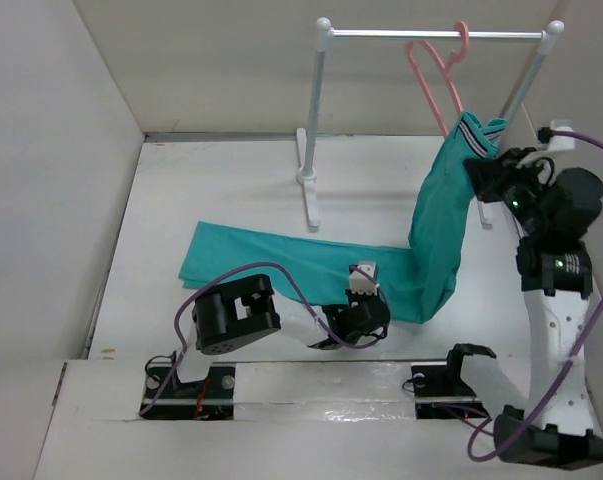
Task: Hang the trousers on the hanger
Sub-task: Fold the trousers at the center of the board.
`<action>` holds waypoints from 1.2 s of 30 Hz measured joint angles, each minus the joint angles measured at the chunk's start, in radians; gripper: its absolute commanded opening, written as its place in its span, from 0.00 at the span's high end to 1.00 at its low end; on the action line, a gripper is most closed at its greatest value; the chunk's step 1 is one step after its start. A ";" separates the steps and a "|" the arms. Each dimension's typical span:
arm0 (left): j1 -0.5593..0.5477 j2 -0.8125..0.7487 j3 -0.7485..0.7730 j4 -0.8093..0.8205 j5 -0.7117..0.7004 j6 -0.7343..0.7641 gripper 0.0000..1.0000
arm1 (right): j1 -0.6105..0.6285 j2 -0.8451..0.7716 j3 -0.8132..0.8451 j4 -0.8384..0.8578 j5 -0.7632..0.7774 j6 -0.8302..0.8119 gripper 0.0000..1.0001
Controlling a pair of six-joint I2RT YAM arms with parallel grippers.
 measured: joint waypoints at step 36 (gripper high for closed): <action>-0.022 0.054 0.037 0.067 -0.006 0.016 1.00 | 0.944 0.332 0.283 -0.002 0.971 -0.132 1.00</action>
